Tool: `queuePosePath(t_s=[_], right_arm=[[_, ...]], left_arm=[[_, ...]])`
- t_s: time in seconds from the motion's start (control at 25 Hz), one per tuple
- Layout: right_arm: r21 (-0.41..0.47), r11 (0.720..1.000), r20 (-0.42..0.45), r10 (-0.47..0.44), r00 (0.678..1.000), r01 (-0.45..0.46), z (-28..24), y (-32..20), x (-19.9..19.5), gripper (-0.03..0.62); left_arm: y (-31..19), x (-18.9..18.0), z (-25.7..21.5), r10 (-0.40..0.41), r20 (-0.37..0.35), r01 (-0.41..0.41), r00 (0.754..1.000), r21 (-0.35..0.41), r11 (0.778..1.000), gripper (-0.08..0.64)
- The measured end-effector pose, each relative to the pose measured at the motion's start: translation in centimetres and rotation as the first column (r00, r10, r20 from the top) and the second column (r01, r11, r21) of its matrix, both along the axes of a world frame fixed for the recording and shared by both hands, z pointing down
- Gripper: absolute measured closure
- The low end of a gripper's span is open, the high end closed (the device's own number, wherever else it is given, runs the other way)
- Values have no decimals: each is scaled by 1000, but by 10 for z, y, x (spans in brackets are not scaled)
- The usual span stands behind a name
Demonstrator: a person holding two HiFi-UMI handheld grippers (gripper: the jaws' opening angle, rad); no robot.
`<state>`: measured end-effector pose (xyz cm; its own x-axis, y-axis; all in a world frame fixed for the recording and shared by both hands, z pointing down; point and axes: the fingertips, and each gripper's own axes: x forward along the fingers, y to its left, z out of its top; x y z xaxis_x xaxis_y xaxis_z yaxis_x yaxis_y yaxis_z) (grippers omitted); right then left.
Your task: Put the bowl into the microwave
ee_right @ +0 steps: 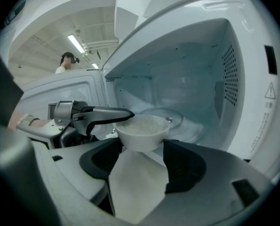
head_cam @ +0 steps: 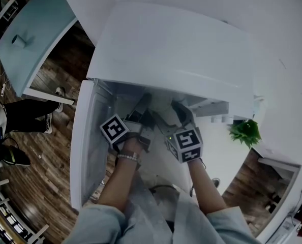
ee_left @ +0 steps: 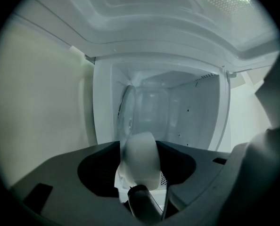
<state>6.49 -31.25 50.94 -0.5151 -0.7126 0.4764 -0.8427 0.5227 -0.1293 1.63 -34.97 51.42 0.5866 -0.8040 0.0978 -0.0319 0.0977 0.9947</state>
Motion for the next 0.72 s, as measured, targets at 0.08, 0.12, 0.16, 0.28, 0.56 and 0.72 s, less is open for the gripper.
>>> queuePosePath(t_s=[0.08,0.12,0.16,0.28,0.56,0.72], right_arm=[[-4,1000,-4,-1,1000,1,0,-2,0,293],[-7,1000,-5,-2,1000,2,0,-2,0,293],[-10,1000,-4,-5,1000,5,1,-3,0,293],[-11,1000,-6,-14,1000,14,3,-3,-1,295],[0,1000,-35,-9,999,9,4,-15,-2,299],[16,1000,-59,-13,998,14,2,-23,-3,301]], left_arm=[[-1,0,0,4,1,-4,1000,-1,1000,334],[-2,1,0,6,3,-7,1000,1,1000,333],[-2,0,0,10,8,-10,1000,3,1000,333],[-2,-1,1,25,29,-26,999,12,1000,334],[5,0,-4,48,23,-49,999,36,998,330],[13,1,-8,56,32,-58,998,40,998,330]])
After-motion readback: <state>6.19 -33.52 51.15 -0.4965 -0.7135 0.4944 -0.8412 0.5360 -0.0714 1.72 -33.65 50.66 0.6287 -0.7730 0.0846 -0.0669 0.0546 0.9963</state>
